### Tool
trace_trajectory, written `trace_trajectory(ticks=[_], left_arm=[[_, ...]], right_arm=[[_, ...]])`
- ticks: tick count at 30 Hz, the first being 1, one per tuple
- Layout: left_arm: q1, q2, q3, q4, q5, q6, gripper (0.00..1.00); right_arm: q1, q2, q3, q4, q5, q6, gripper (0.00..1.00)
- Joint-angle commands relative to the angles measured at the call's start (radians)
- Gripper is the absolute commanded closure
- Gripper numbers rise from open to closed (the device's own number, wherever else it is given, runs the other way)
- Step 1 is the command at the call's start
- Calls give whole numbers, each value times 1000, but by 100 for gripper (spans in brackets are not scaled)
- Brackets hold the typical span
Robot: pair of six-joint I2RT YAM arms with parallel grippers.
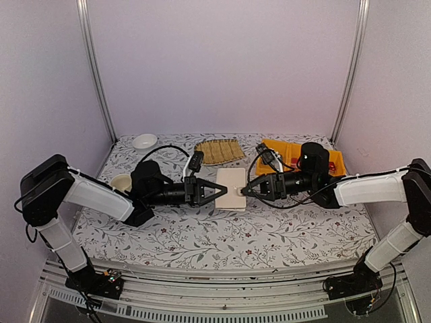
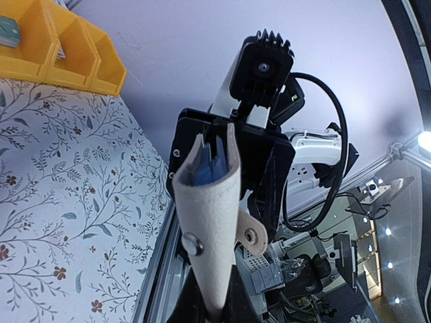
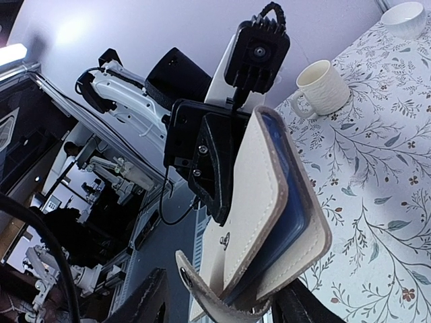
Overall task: Take the credit cards out of the card holder
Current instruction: Bring the snap button close to the card holder.
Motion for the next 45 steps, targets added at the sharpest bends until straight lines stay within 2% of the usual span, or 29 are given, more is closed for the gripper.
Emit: trace_trajectory(ticks=[1, 3, 12, 23, 29, 35, 45], left_arm=[[-9, -7, 28, 45, 3, 12, 100], [-8, -4, 29, 46, 4, 12, 100], [-10, 2, 36, 34, 1, 15, 100], [-13, 5, 46, 10, 0, 24, 100], [-29, 10, 72, -92, -19, 79, 100], [-33, 14, 87, -114, -21, 97, 100], [-37, 3, 99, -144, -18, 116, 100]], right_arm=[[2, 38, 23, 74, -44, -11, 52], [3, 54, 28, 89, -61, -7, 58], [8, 87, 36, 213, -66, 84, 64], [12, 121, 46, 318, -74, 171, 77], [16, 124, 54, 376, -72, 207, 77], [19, 129, 70, 400, -75, 227, 77], [18, 129, 80, 395, -54, 239, 85]])
